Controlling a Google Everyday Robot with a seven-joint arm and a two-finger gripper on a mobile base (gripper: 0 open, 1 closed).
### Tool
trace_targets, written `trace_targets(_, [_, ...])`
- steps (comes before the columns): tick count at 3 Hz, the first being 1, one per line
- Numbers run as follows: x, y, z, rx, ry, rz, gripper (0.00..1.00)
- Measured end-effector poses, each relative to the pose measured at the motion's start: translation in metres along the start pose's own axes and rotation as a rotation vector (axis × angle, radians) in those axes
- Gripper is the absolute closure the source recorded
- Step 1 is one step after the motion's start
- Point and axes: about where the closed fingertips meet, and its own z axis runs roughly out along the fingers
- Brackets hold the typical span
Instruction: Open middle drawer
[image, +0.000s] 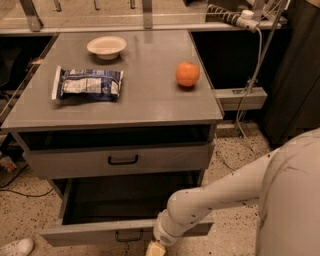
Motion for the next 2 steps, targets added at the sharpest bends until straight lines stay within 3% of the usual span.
trace_targets(1, [-0.005, -0.007, 0.015, -0.032, 0.053, -0.041, 0.00])
trace_targets(2, [0.004, 0.006, 0.021, -0.088, 0.116, -0.088, 0.00])
